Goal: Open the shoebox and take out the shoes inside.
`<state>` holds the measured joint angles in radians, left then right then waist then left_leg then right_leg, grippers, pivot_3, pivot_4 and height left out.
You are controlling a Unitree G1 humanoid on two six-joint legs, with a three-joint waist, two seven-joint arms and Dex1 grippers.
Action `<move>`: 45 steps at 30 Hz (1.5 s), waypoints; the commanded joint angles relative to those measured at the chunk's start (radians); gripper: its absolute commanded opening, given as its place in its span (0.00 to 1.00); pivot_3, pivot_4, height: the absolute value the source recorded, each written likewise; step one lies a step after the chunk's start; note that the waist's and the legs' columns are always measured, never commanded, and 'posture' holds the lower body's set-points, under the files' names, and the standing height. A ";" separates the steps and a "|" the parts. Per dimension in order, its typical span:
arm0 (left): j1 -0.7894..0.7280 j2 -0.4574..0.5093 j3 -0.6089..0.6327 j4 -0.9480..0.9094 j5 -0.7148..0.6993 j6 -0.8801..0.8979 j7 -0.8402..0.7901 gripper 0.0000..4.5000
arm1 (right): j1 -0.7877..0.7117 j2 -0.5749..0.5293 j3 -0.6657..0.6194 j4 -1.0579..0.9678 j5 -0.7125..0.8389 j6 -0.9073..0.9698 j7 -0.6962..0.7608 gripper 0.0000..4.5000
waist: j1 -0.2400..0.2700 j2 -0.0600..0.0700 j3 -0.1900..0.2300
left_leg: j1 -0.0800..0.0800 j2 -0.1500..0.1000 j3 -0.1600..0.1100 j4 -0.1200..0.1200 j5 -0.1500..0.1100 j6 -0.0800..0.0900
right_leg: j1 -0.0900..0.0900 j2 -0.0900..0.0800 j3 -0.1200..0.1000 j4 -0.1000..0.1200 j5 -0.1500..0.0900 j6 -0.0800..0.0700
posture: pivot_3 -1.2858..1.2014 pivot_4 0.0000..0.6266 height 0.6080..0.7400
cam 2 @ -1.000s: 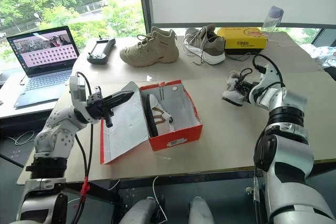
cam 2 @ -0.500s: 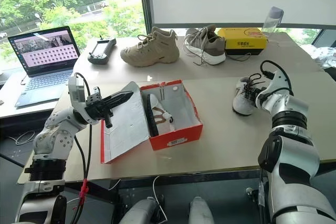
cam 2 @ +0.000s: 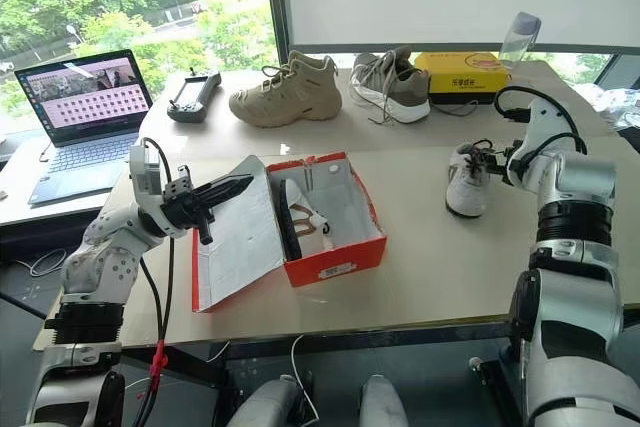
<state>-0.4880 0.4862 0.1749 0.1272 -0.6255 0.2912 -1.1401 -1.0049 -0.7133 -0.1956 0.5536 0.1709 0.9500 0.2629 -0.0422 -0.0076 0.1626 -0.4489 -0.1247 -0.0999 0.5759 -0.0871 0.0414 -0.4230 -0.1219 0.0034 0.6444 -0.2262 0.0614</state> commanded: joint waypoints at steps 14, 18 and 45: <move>-0.012 0.021 0.003 0.000 0.007 -0.005 -0.003 0.00 | -0.175 0.260 0.095 -0.455 0.286 0.290 0.228 0.98 | -0.012 0.001 0.000 | 0.001 0.002 -0.001 0.000 0.000 0.000 | 0.000 0.000 -0.001 0.002 -0.004 0.005 | 0.52 0.24 0.94; -0.017 0.018 0.001 0.003 0.010 -0.005 -0.001 0.00 | -0.146 0.291 0.201 -0.483 0.304 0.325 0.287 0.98 | 0.002 0.001 0.000 | 0.000 0.000 -0.001 0.000 0.000 0.000 | -0.001 0.000 -0.001 0.001 0.001 -0.002 | 0.52 0.24 0.94; -0.027 0.002 -0.004 0.001 0.029 -0.009 0.023 0.00 | -0.038 0.390 0.480 -0.211 0.291 0.290 0.532 0.98 | -0.003 0.001 0.000 | -0.002 0.000 -0.002 0.001 0.000 -0.001 | -0.002 0.002 -0.001 0.000 0.004 -0.001 | 0.52 0.24 0.94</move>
<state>-0.4932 0.4846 0.1708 0.1454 -0.5923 0.2911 -1.1200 -1.0347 -0.3390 0.3012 0.3177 0.4535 1.2609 0.7685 -0.0455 -0.0070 0.1631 -0.4508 -0.1248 -0.1022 0.5772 -0.0874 0.0408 -0.4253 -0.1198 0.0023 0.6440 -0.2224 0.0605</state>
